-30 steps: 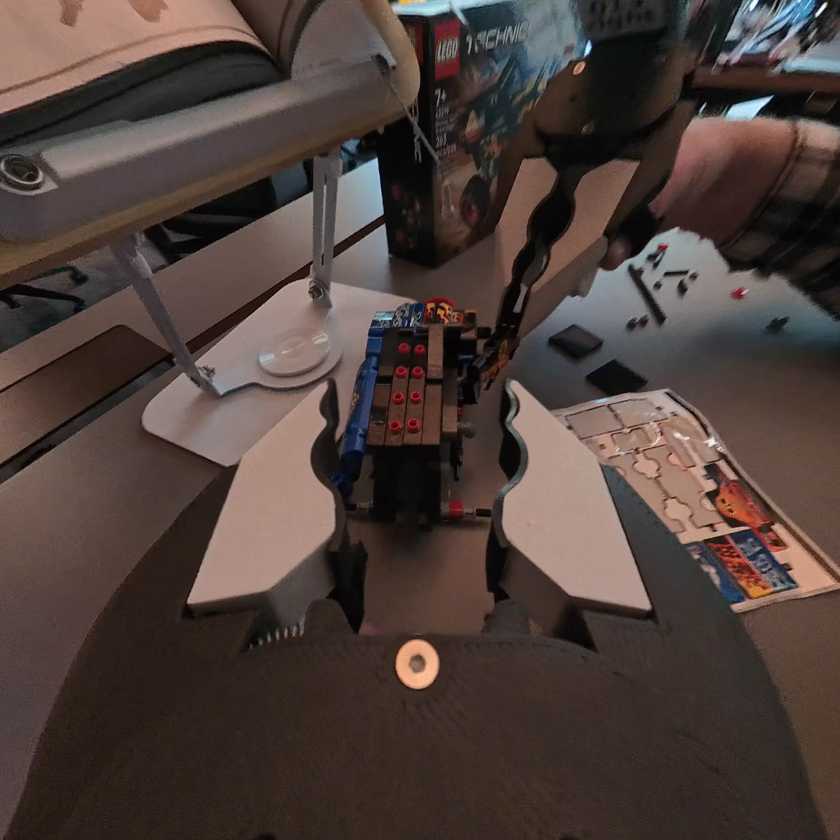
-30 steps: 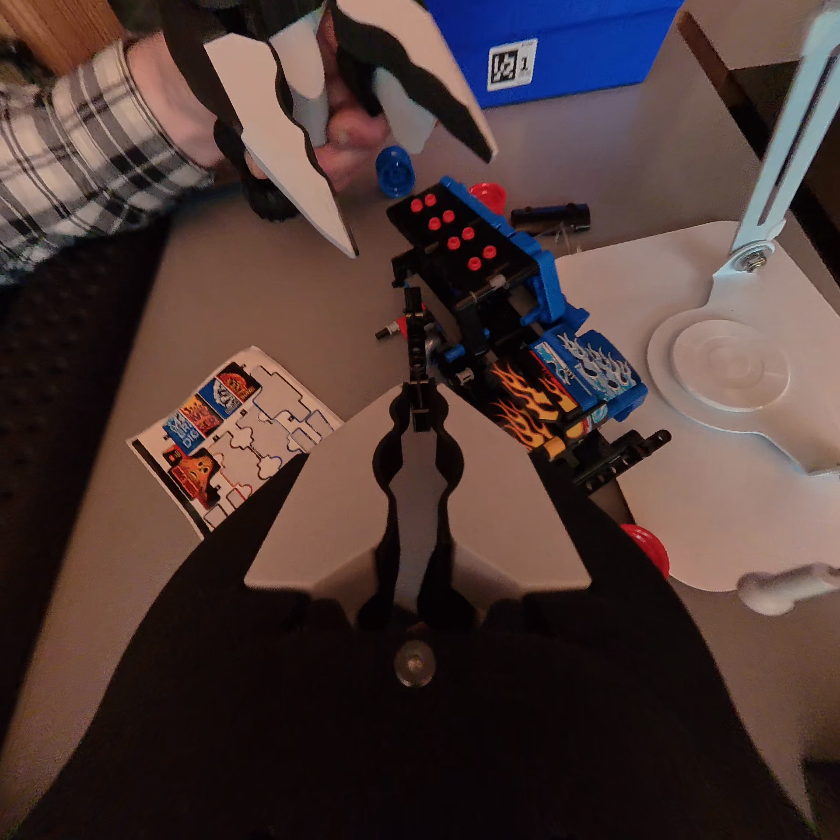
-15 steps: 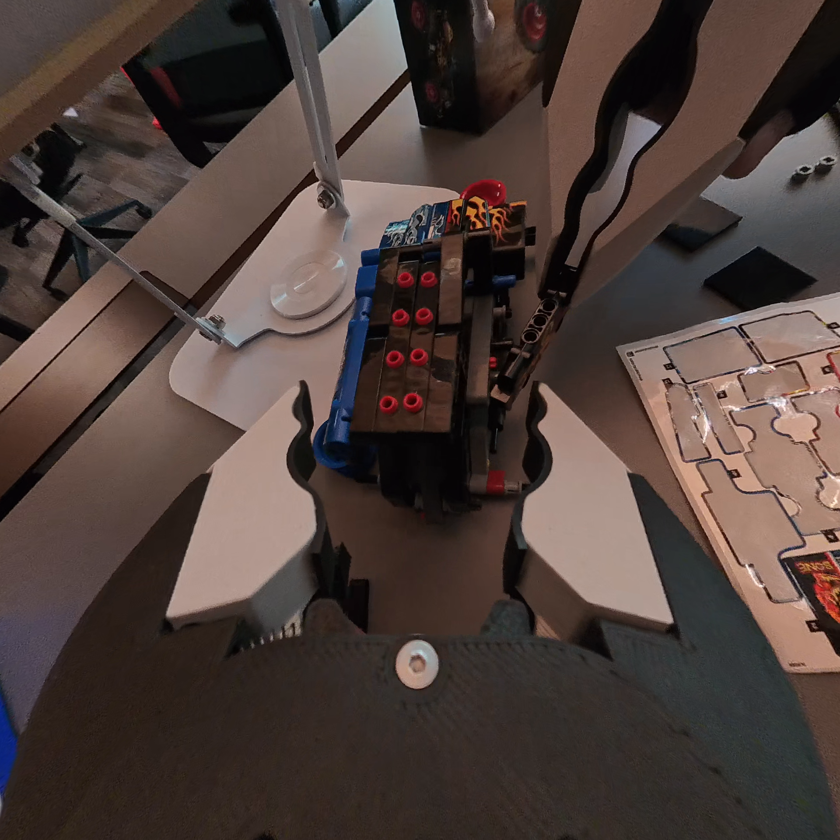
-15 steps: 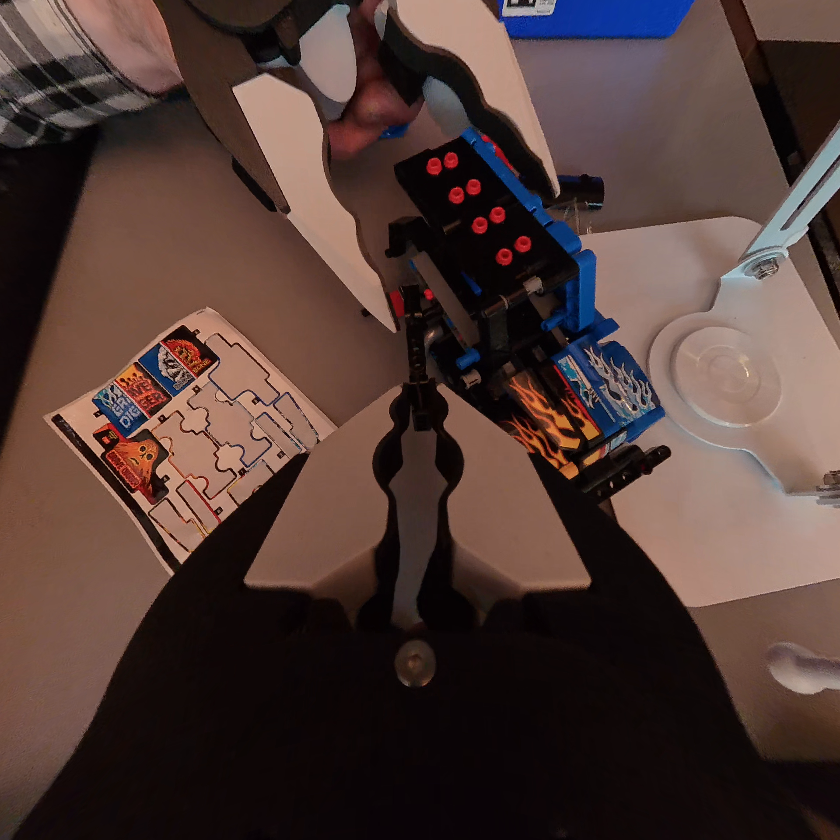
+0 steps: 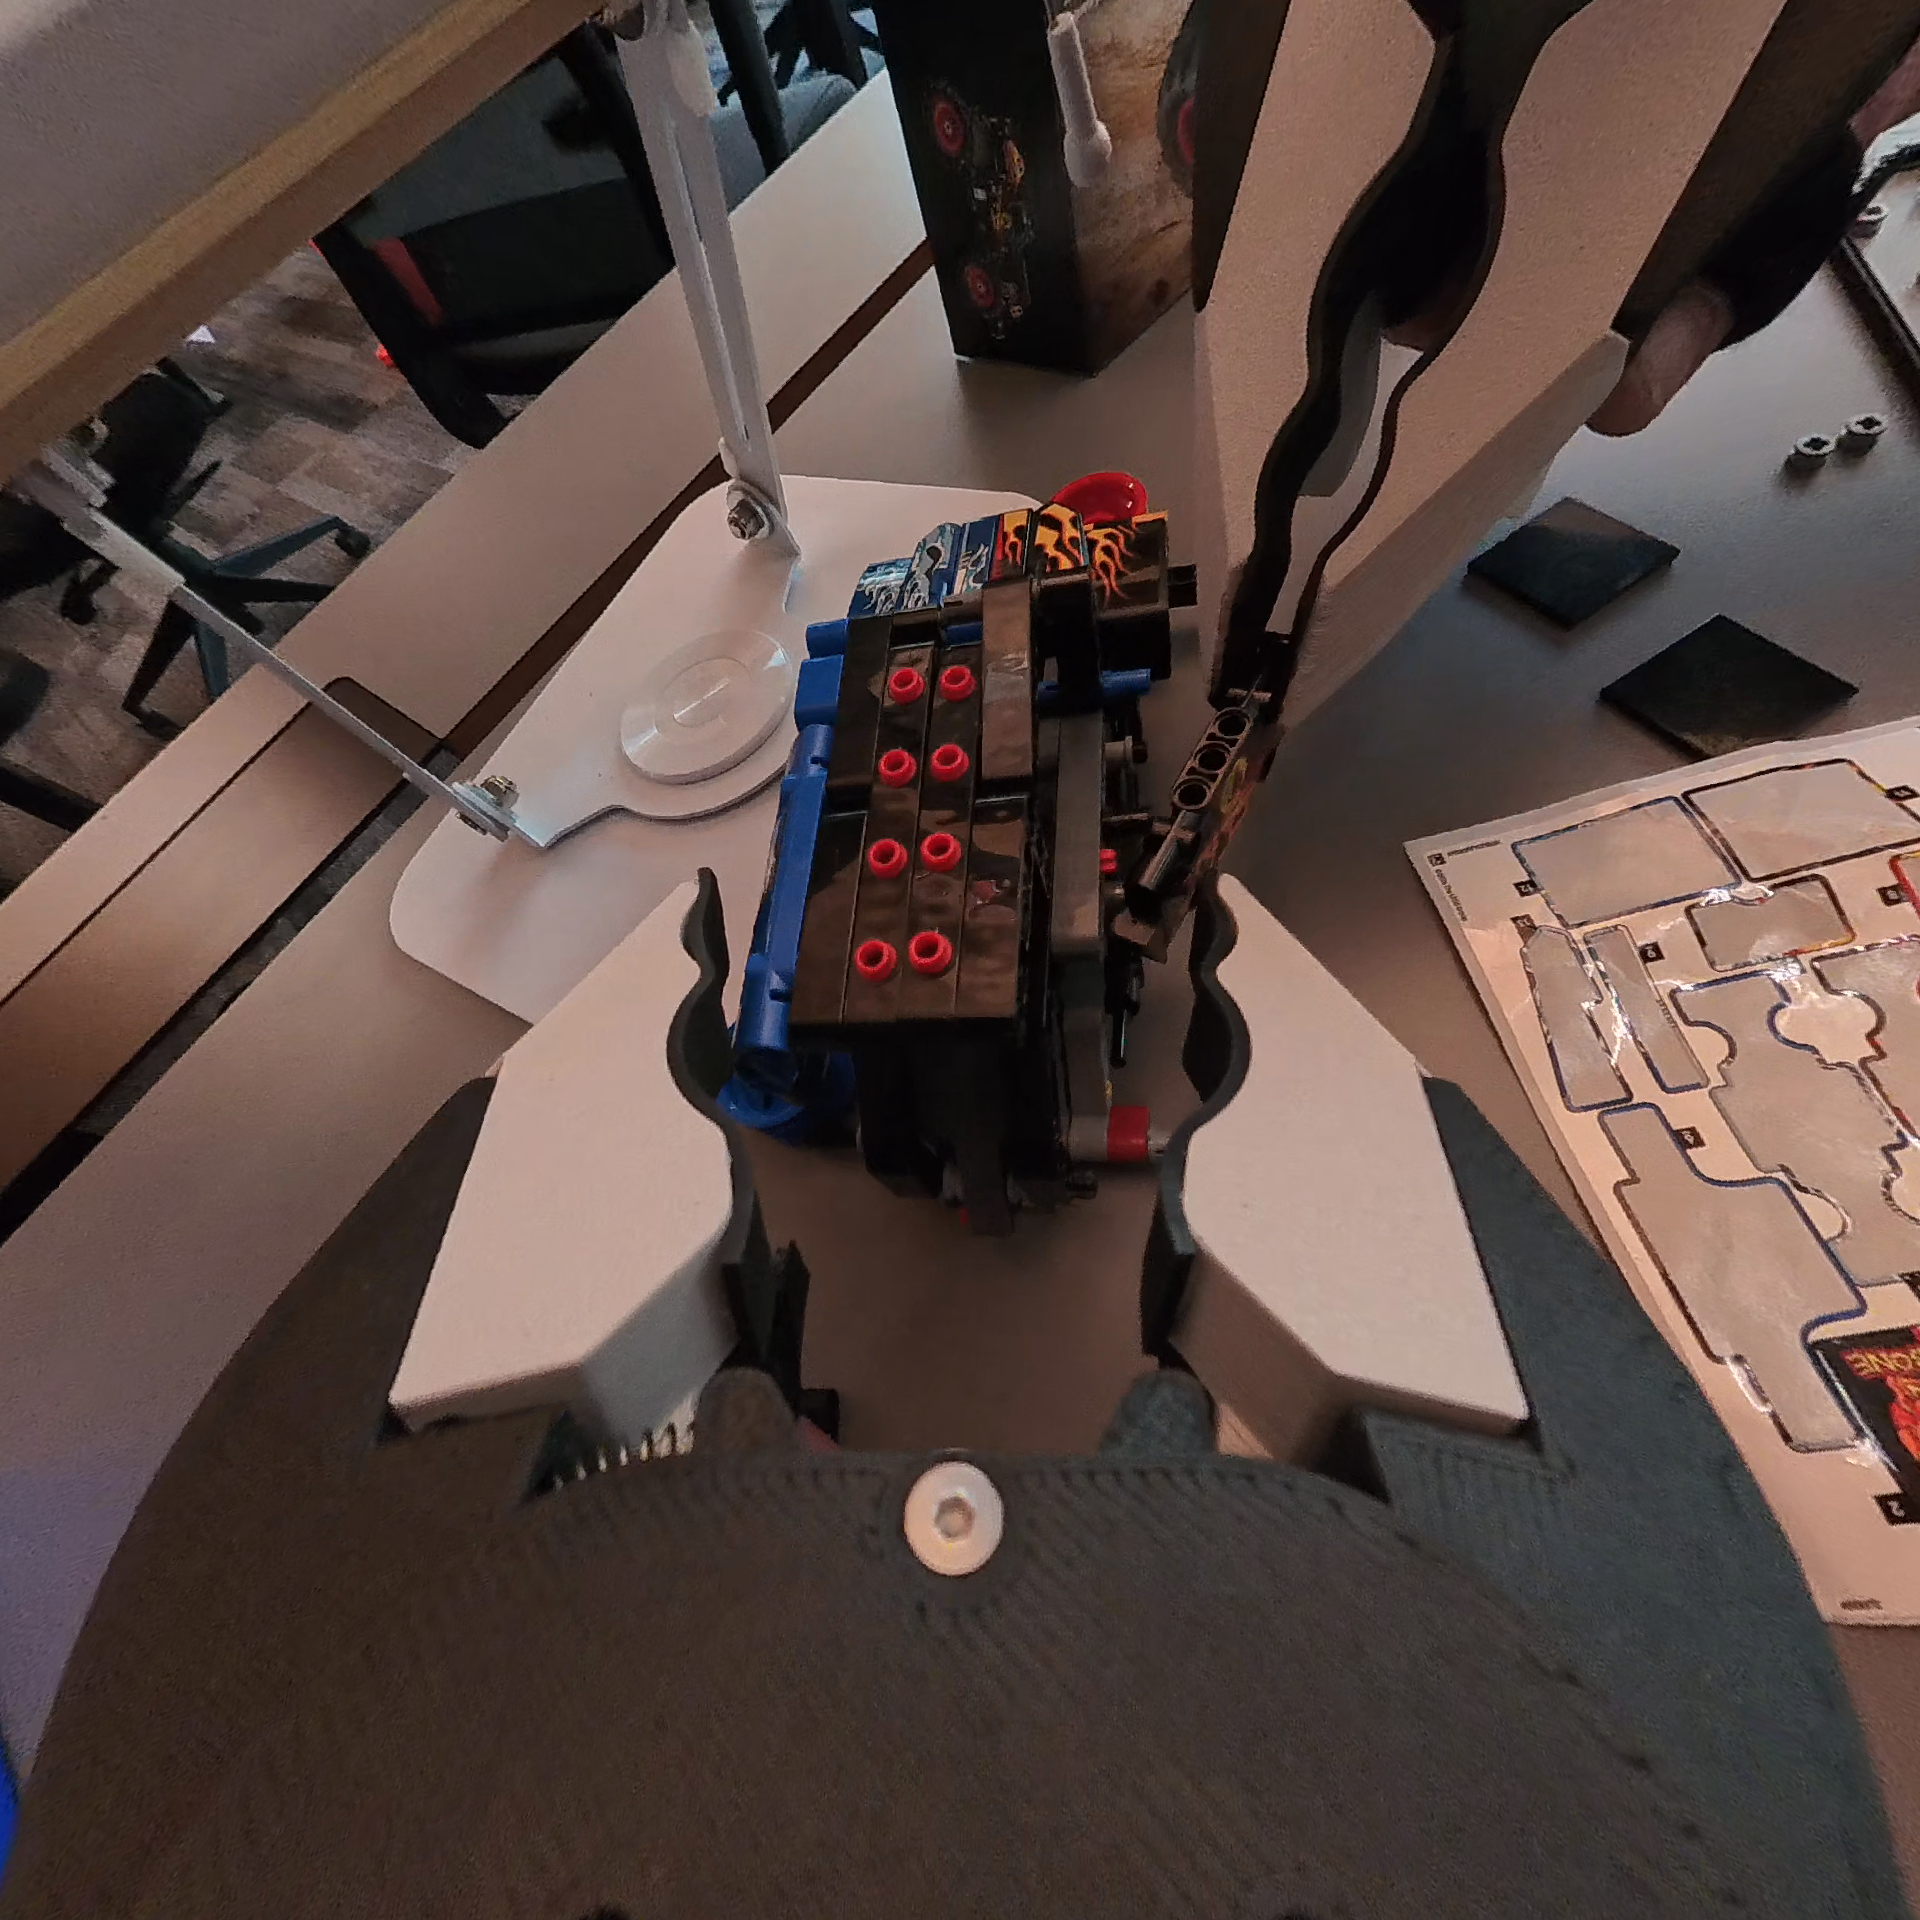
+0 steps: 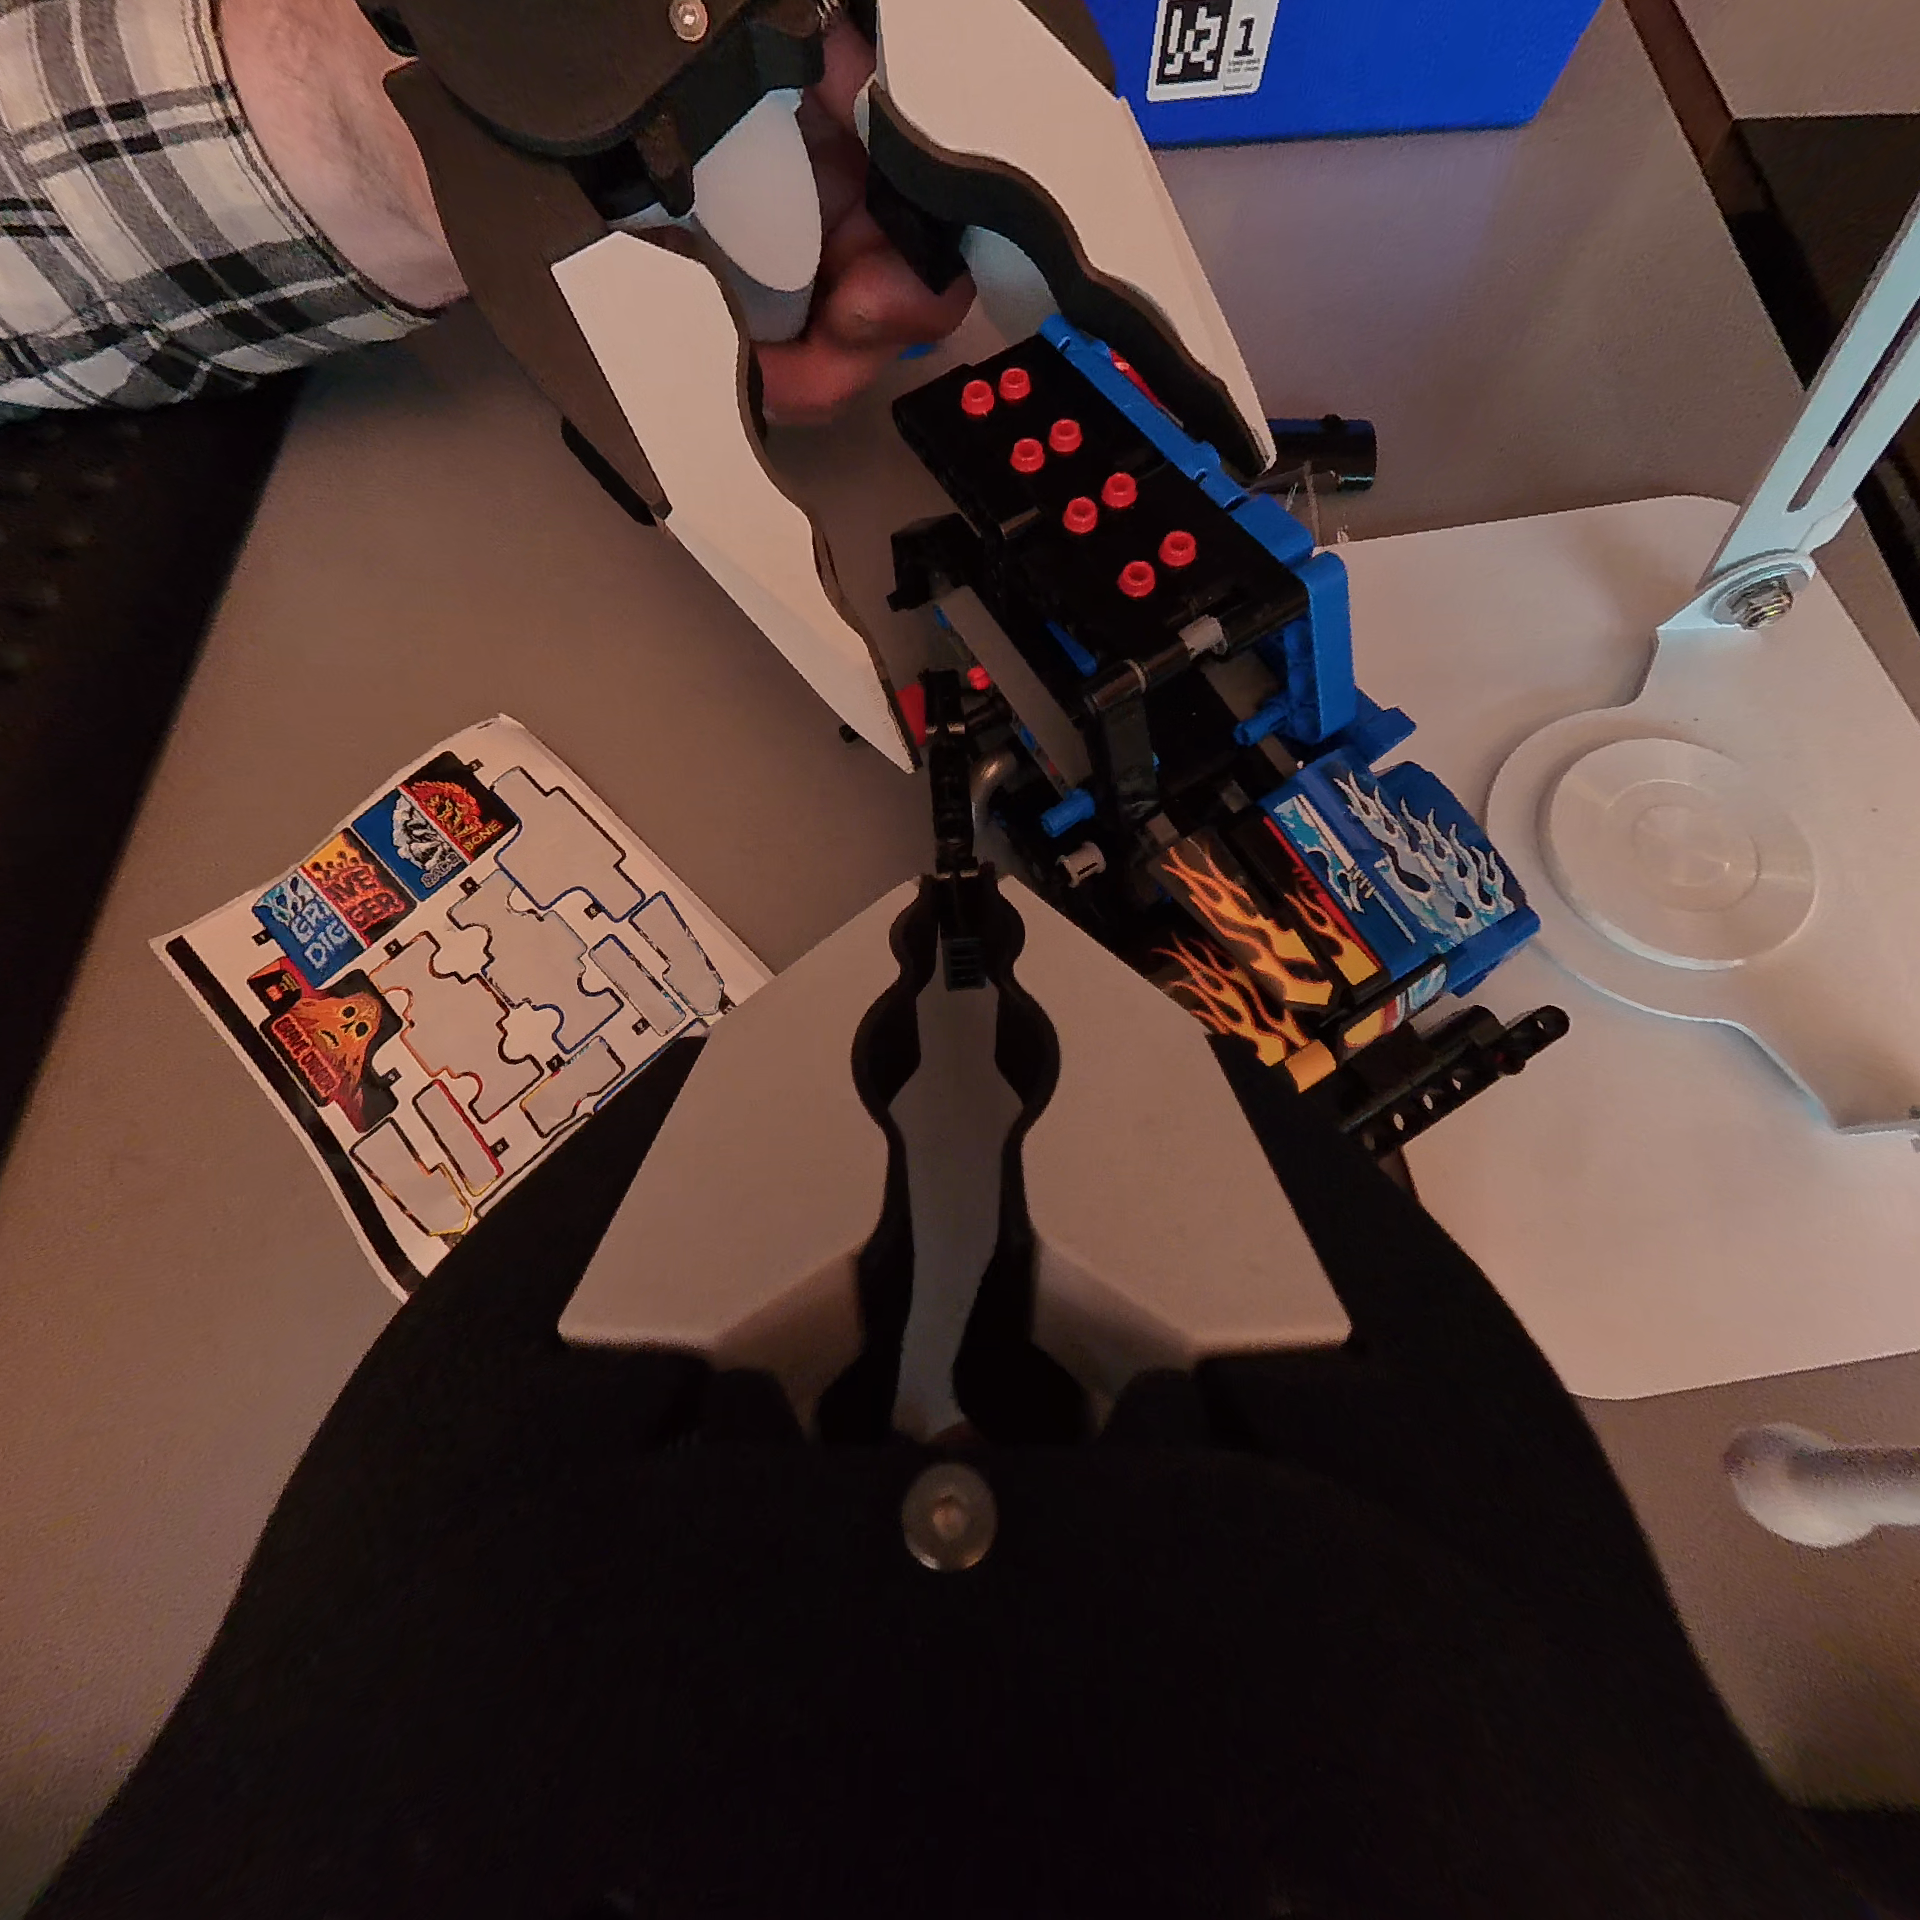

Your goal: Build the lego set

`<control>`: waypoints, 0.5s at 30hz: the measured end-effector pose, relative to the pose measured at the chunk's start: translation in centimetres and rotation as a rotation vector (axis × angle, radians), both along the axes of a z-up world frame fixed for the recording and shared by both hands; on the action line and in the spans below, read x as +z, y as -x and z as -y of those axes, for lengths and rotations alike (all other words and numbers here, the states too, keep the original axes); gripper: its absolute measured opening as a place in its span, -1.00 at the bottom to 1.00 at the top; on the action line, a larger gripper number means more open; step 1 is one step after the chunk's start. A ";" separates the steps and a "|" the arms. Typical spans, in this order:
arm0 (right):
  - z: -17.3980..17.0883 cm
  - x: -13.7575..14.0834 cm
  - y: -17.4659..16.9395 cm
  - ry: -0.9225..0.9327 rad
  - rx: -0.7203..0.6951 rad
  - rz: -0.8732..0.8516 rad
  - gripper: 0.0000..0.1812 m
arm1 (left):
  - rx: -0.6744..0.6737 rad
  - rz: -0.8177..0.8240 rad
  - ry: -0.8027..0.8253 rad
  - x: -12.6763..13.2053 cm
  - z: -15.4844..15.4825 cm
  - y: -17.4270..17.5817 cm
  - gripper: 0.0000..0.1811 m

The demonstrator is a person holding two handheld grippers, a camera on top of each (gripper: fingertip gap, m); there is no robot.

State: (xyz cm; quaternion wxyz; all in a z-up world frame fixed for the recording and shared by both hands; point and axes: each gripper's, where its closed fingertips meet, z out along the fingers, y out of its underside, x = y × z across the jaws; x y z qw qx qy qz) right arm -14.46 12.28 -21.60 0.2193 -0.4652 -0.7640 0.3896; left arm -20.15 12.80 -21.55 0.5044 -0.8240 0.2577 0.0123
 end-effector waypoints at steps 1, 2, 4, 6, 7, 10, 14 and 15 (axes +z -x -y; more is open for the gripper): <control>0.0 0.0 0.0 0.004 0.004 -0.001 -0.94 | 0.001 -0.002 0.001 0.0 0.0 0.0 -0.02; 0.1 0.1 -0.1 0.009 0.013 -0.006 -0.94 | 0.000 -0.004 0.001 0.0 0.0 -0.1 -0.01; 0.1 0.1 -0.1 0.008 0.017 -0.011 -0.94 | -0.002 -0.009 0.000 0.0 0.0 -0.2 -0.01; -0.1 0.1 0.0 0.010 0.007 -0.013 -0.94 | 0.001 -0.017 0.000 0.0 0.0 -0.2 -0.01; -0.2 0.2 0.0 0.018 0.005 -0.016 -0.94 | 0.003 -0.017 -0.001 0.0 0.0 -0.2 -0.01; -0.4 0.1 0.1 0.035 -0.004 -0.016 -0.93 | 0.004 -0.017 -0.001 0.0 -0.1 -0.2 -0.03; -0.8 0.0 0.4 0.029 -0.026 -0.012 -0.93 | 0.012 -0.015 -0.014 0.3 -0.2 -0.2 -0.08; -1.0 -0.1 0.5 0.027 -0.035 -0.012 -0.92 | 0.014 -0.016 -0.014 0.3 -0.2 -0.2 -0.09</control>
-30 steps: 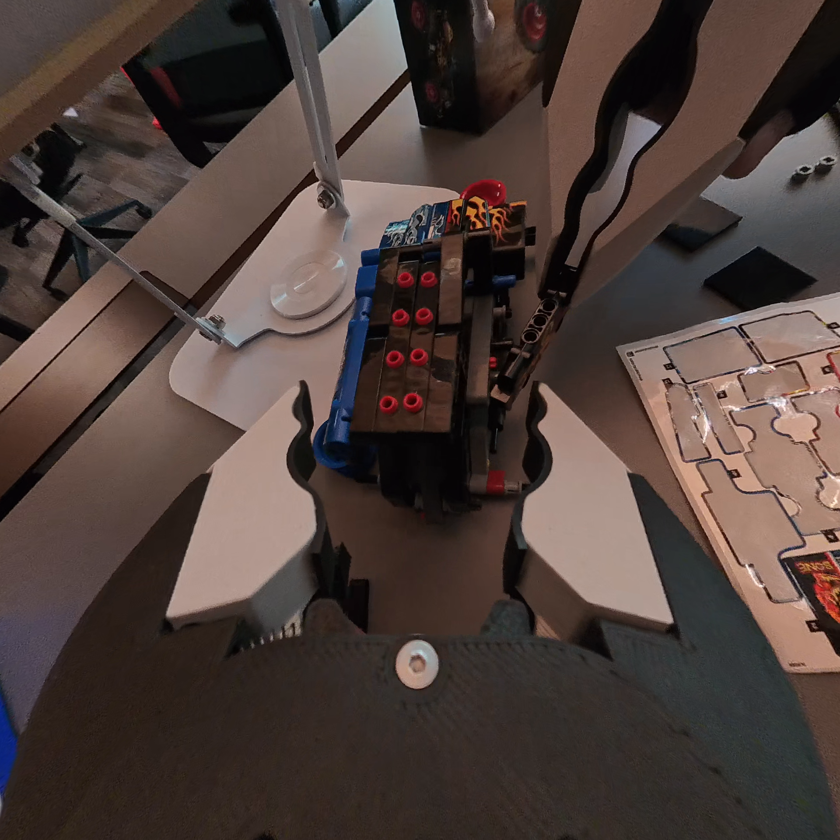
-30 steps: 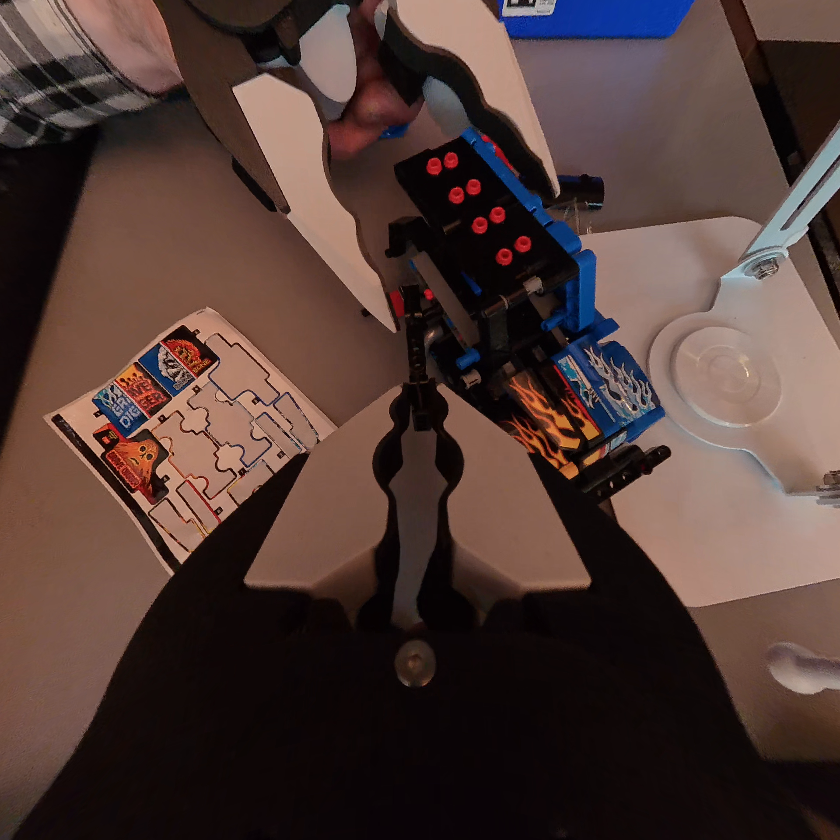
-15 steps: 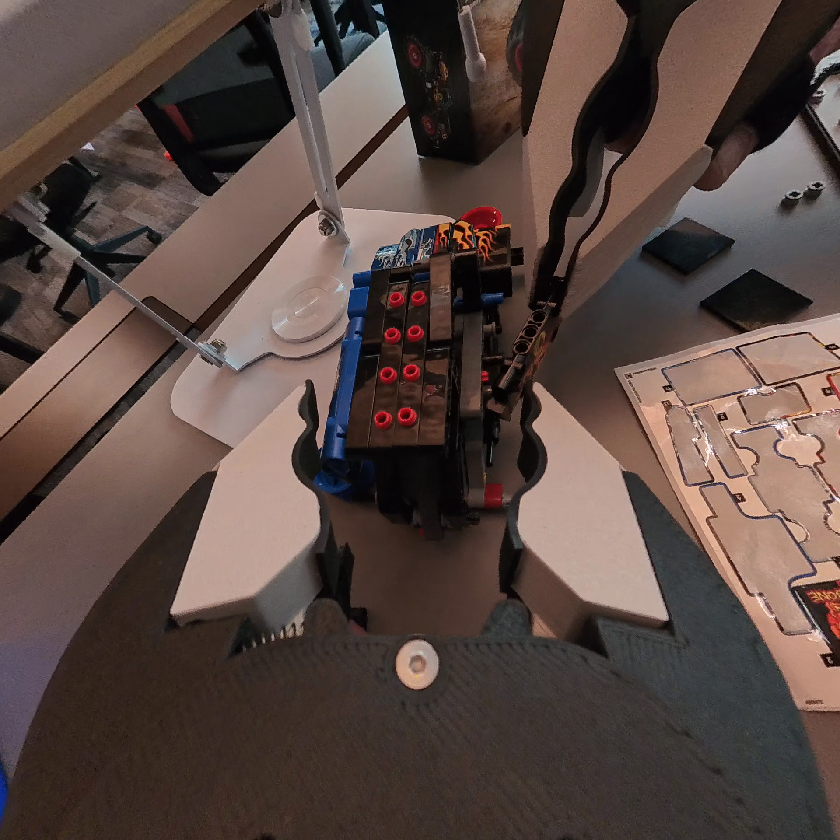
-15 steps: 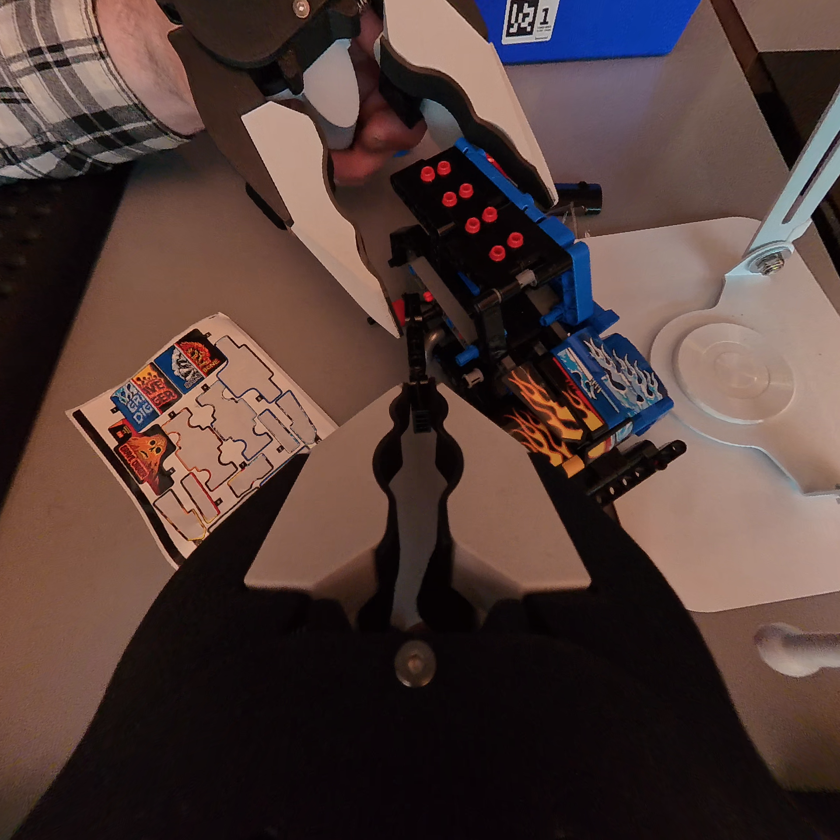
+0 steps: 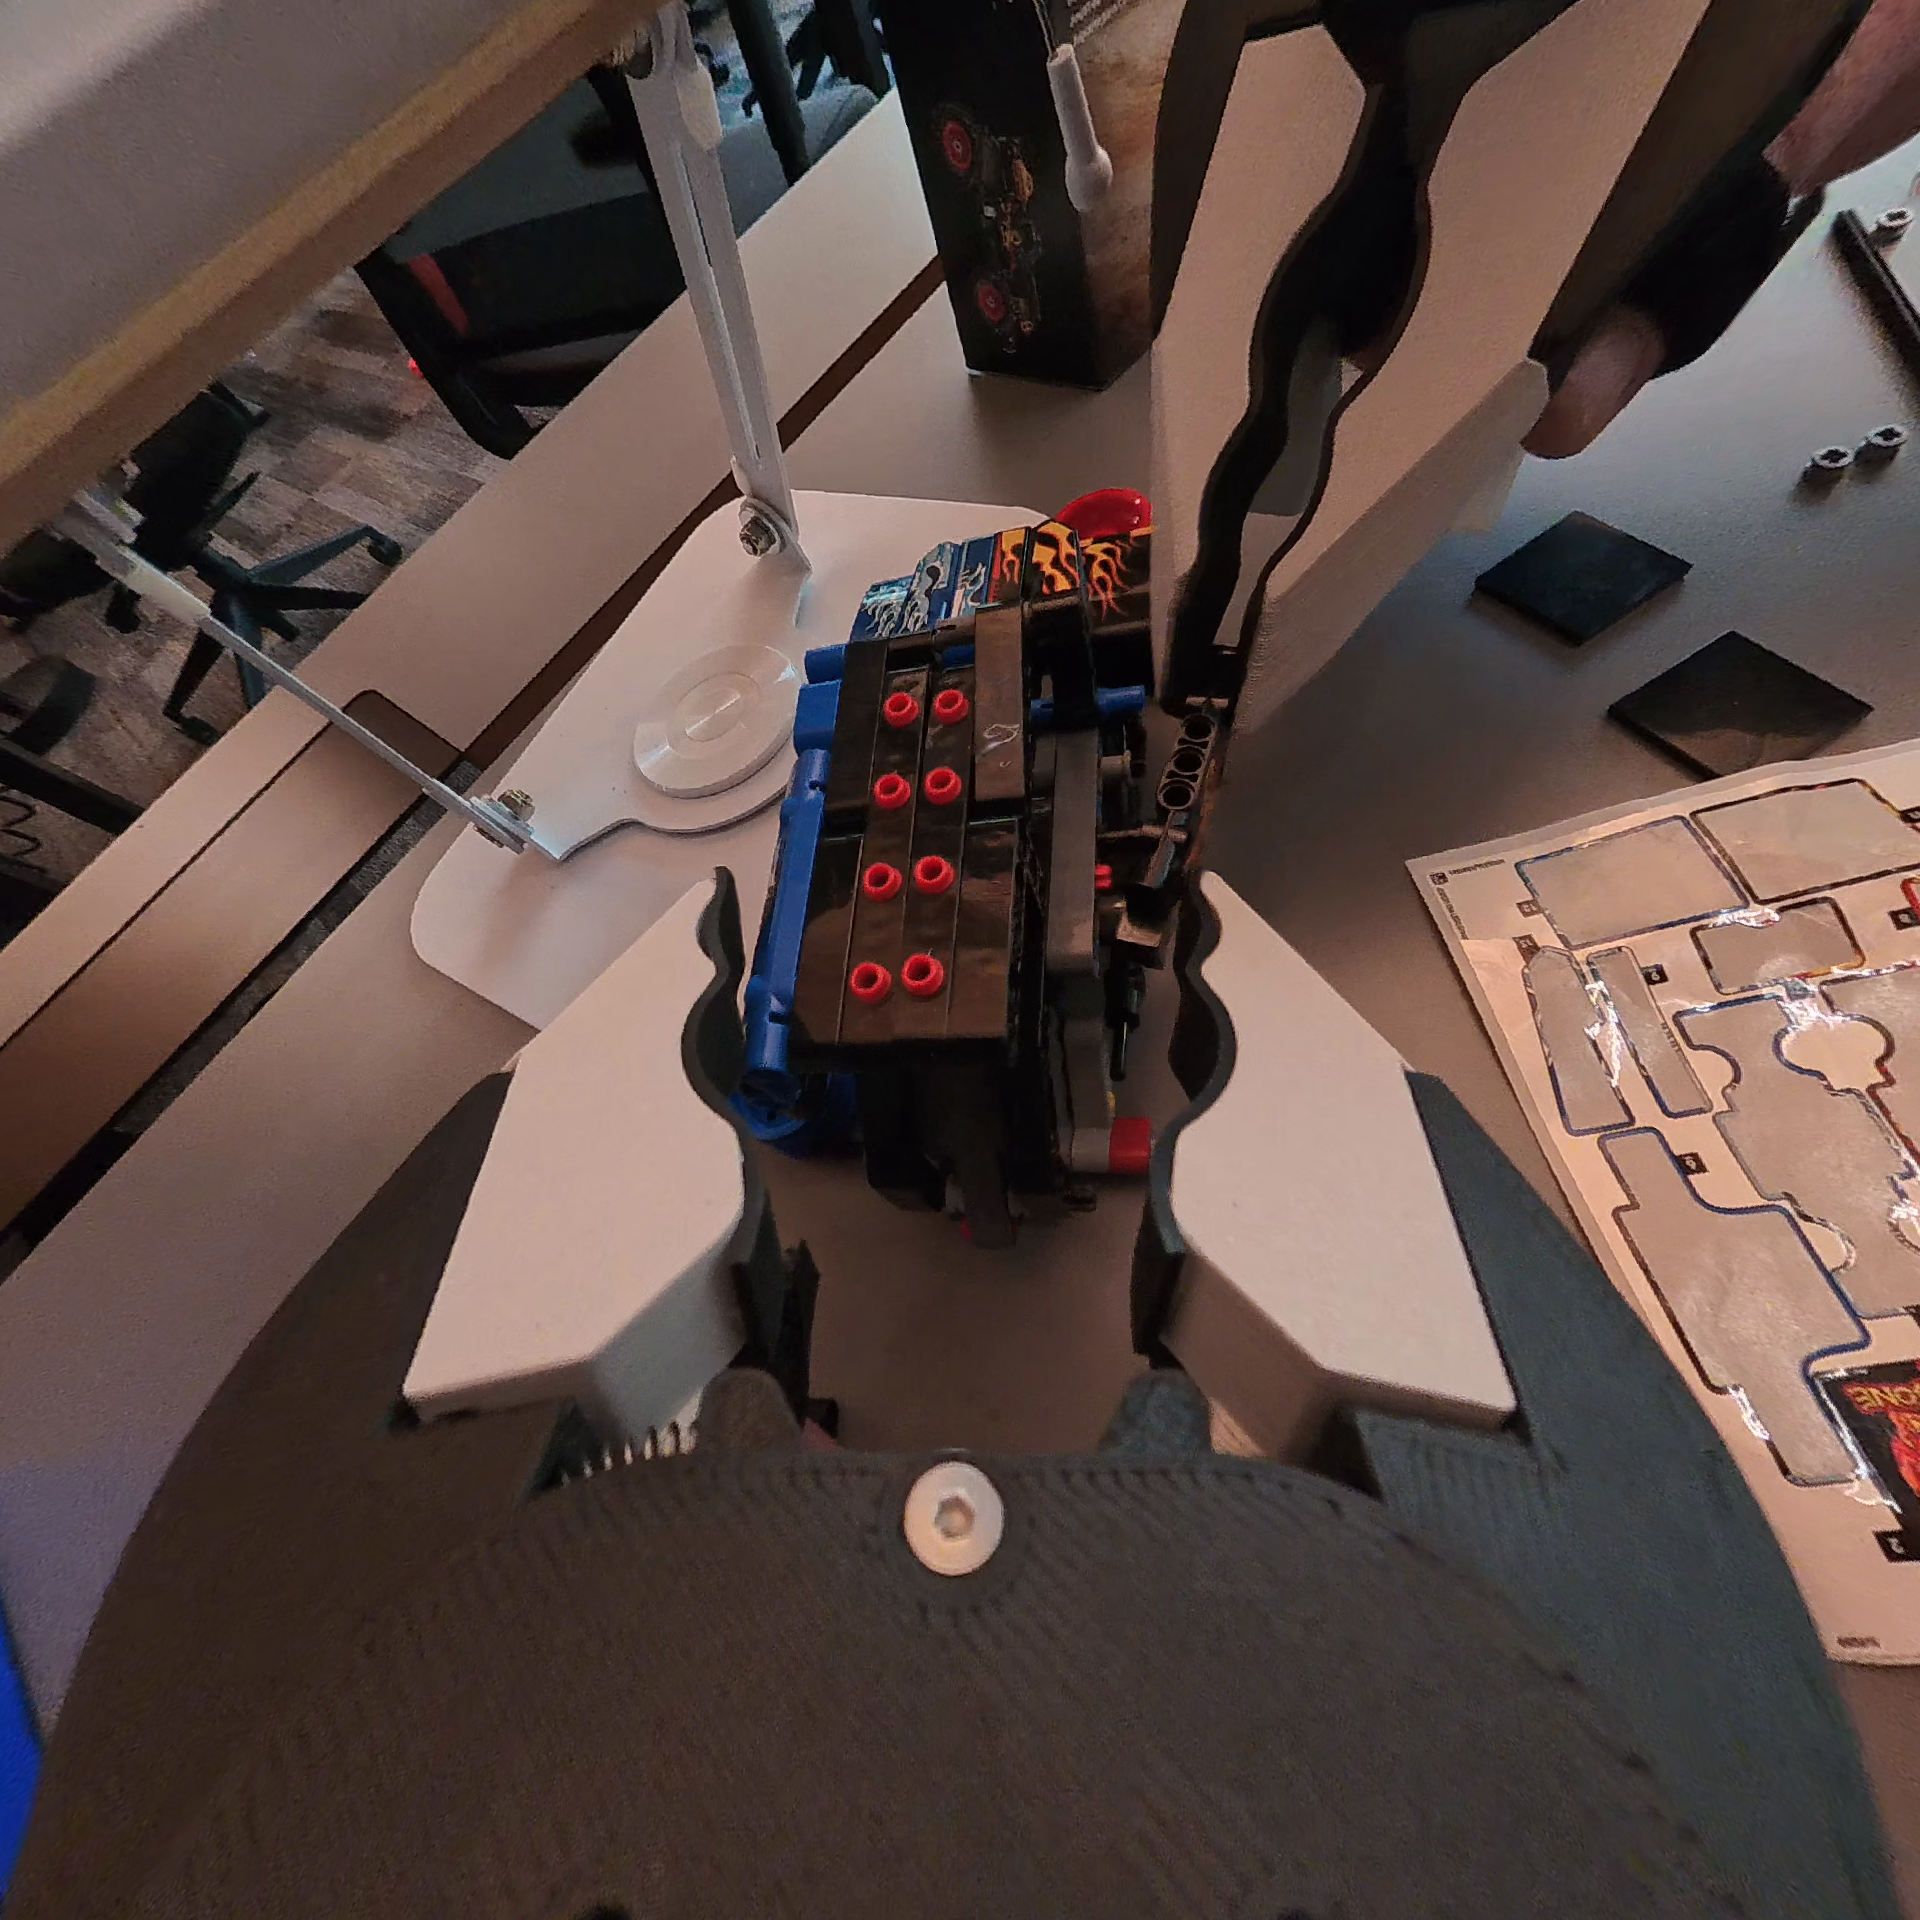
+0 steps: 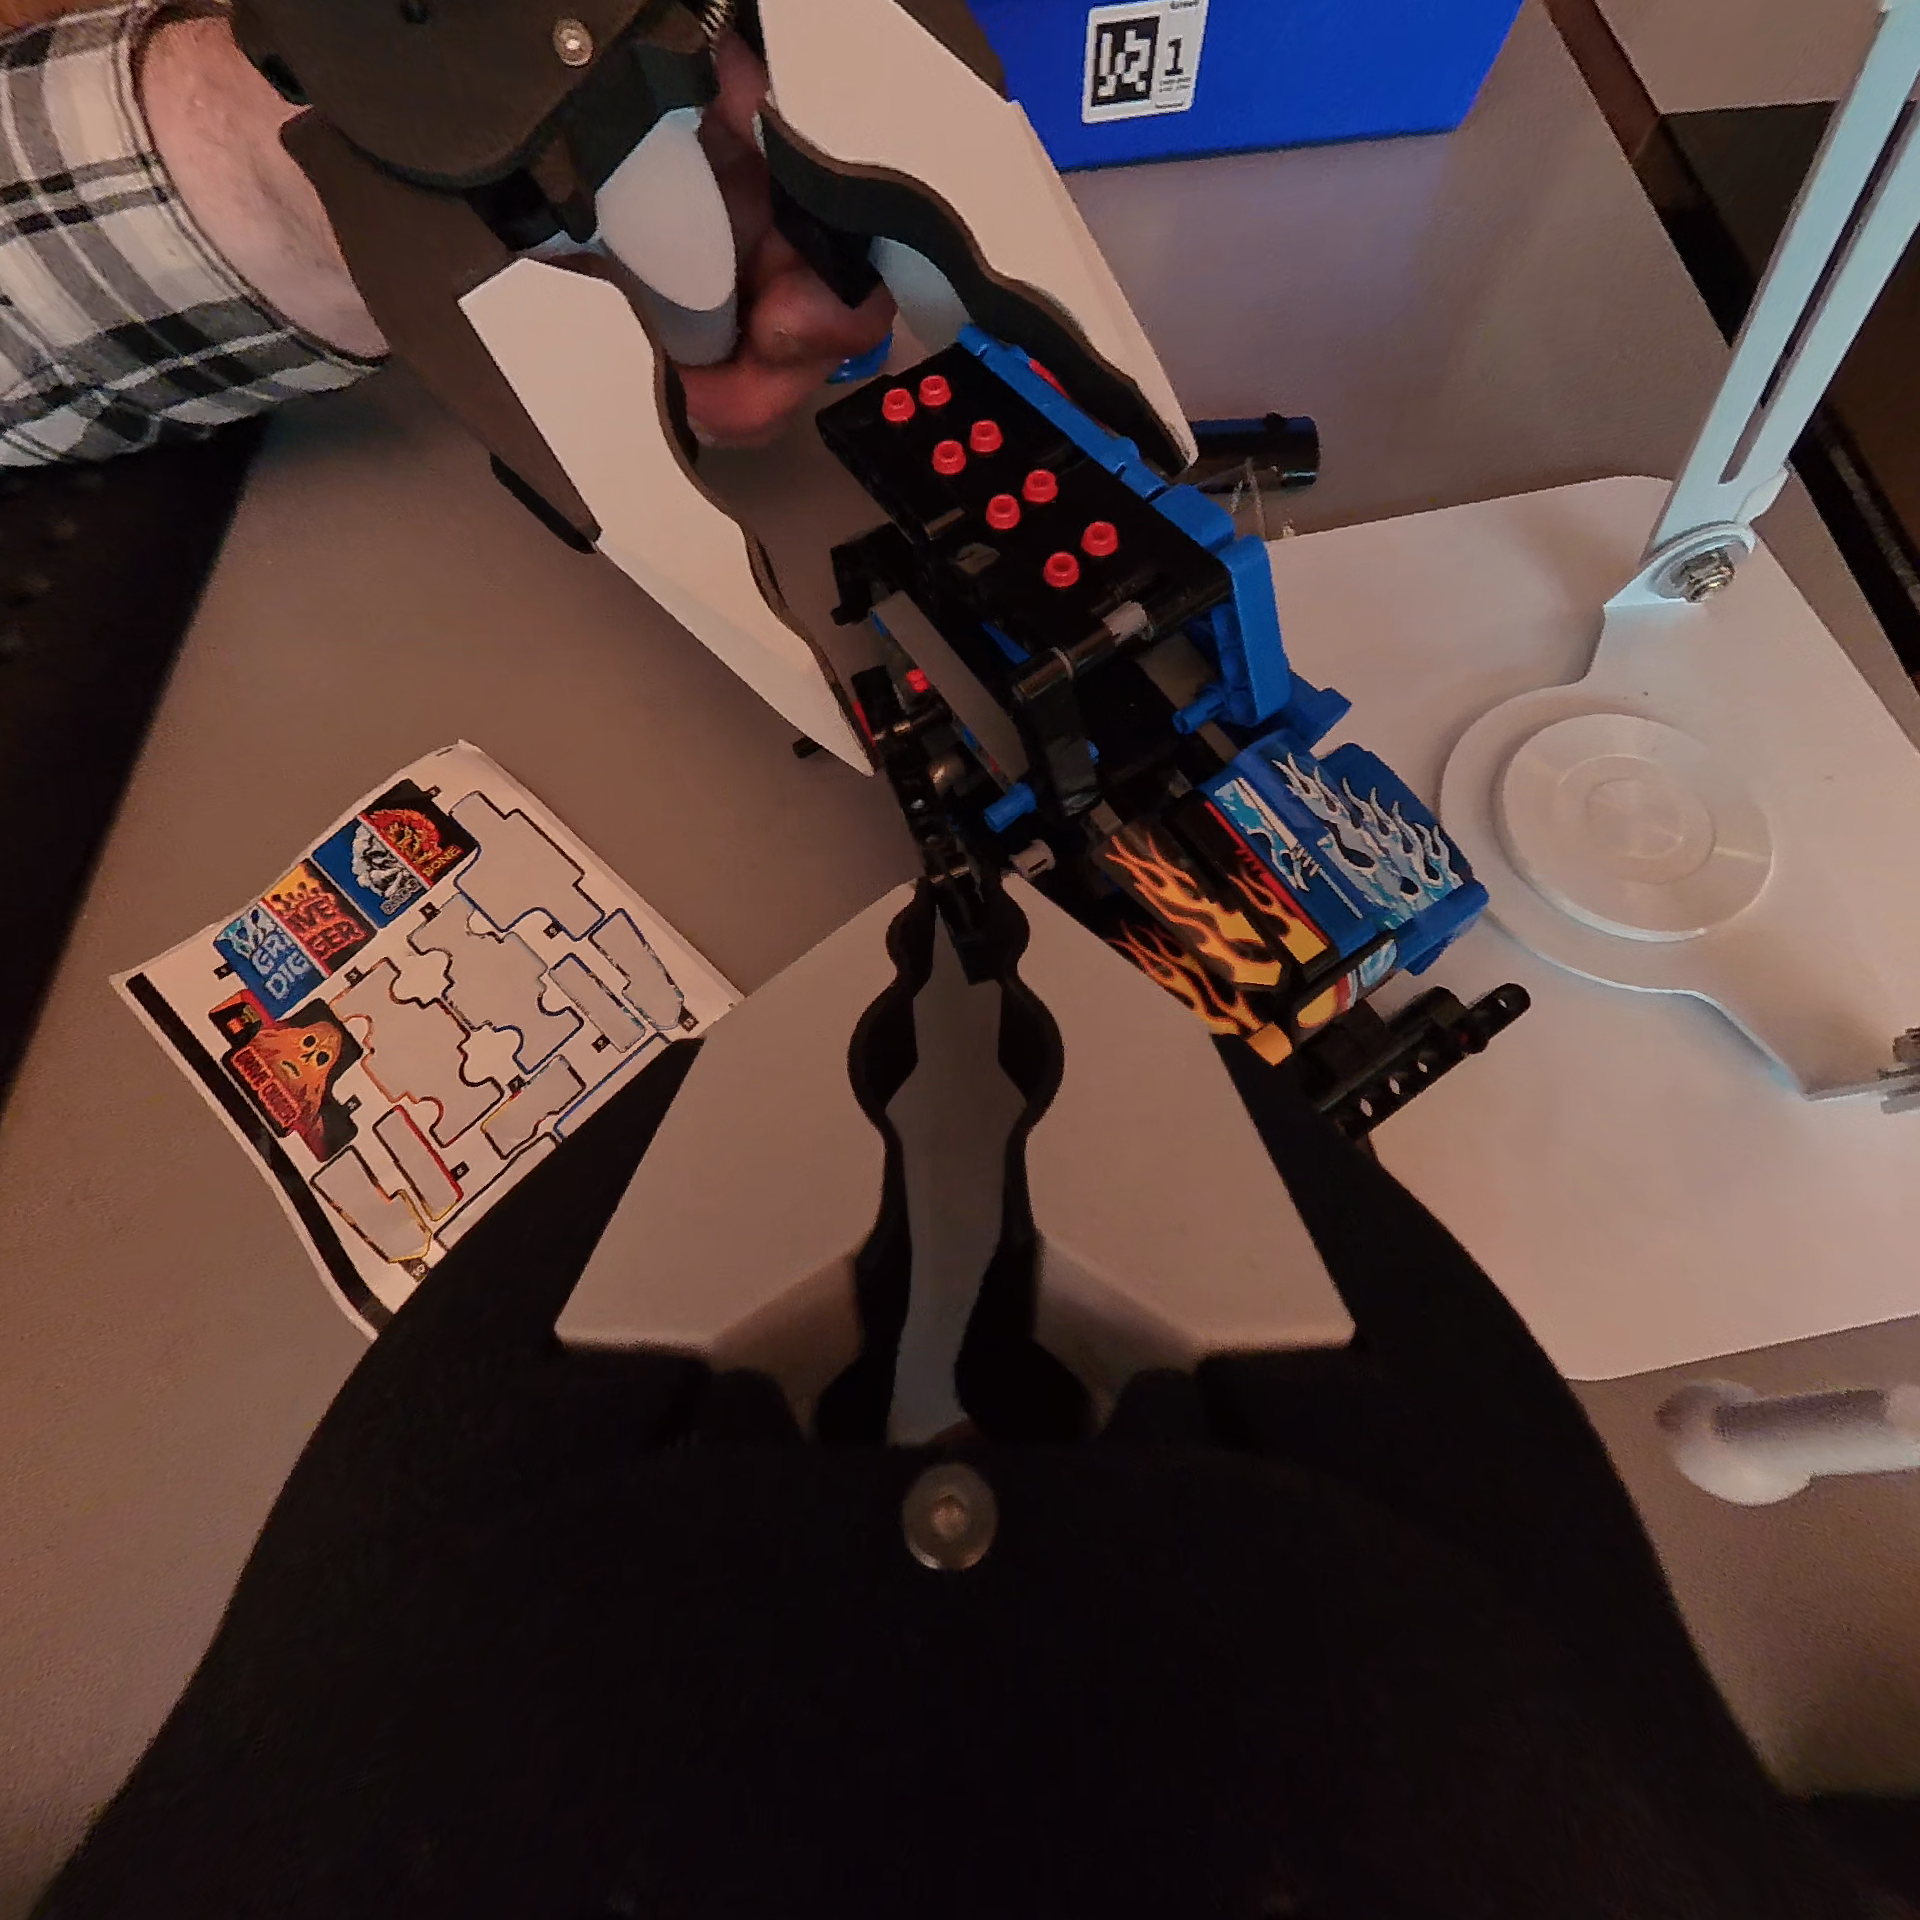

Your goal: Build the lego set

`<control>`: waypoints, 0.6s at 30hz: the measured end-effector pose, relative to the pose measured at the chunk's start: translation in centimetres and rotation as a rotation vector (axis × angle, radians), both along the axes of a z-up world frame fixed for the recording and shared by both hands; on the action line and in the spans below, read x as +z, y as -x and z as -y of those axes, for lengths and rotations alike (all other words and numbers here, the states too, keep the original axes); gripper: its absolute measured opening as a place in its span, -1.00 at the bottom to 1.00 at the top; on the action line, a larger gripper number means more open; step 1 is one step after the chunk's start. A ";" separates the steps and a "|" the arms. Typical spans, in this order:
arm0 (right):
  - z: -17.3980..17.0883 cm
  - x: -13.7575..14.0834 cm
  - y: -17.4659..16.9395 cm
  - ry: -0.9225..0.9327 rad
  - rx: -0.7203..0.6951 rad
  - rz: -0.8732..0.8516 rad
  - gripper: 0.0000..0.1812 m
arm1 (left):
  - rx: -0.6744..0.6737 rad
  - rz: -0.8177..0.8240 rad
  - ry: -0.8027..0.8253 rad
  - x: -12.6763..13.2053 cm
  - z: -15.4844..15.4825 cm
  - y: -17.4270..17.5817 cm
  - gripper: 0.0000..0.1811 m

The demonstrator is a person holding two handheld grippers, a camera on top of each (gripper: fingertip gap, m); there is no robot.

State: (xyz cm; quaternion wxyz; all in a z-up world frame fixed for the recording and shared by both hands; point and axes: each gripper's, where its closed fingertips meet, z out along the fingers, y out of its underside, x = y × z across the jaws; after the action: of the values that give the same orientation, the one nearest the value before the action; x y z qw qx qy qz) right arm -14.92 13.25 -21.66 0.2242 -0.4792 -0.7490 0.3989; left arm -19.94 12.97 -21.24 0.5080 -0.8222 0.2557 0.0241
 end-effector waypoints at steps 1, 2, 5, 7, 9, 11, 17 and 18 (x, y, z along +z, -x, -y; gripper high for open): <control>-0.1 -0.1 0.1 -0.003 -0.009 0.003 -0.92 | 0.003 0.000 -0.001 0.0 0.0 0.0 -0.09; -0.3 -0.1 0.2 -0.009 -0.017 0.007 -0.91 | 0.006 0.001 -0.002 0.0 0.0 0.0 -0.10; -0.5 -0.2 0.3 -0.038 -0.035 0.018 -0.91 | 0.012 0.008 -0.008 0.1 -0.1 0.0 -0.11; -0.5 -0.1 0.3 -0.058 -0.044 0.024 -0.91 | 0.014 0.018 -0.012 0.1 -0.1 0.0 -0.11; -0.6 0.0 0.3 -0.071 -0.054 0.038 -0.91 | 0.016 0.016 -0.015 0.1 -0.1 0.0 -0.11; -0.6 0.0 0.3 -0.069 -0.062 0.051 -0.91 | 0.014 0.012 -0.019 0.1 -0.1 -0.1 -0.12; -0.6 0.2 0.1 -0.144 -0.067 0.073 -0.91 | 0.010 0.005 -0.026 0.1 -0.1 -0.2 -0.13; -0.6 0.2 0.1 -0.160 -0.068 0.076 -0.91 | 0.009 0.002 -0.027 0.1 -0.1 -0.2 -0.13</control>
State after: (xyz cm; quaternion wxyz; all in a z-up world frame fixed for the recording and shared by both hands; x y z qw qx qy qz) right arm -15.00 13.87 -21.45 0.2466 -0.4995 -0.7698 0.3117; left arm -19.72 13.10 -21.12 0.5192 -0.8165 0.2509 0.0290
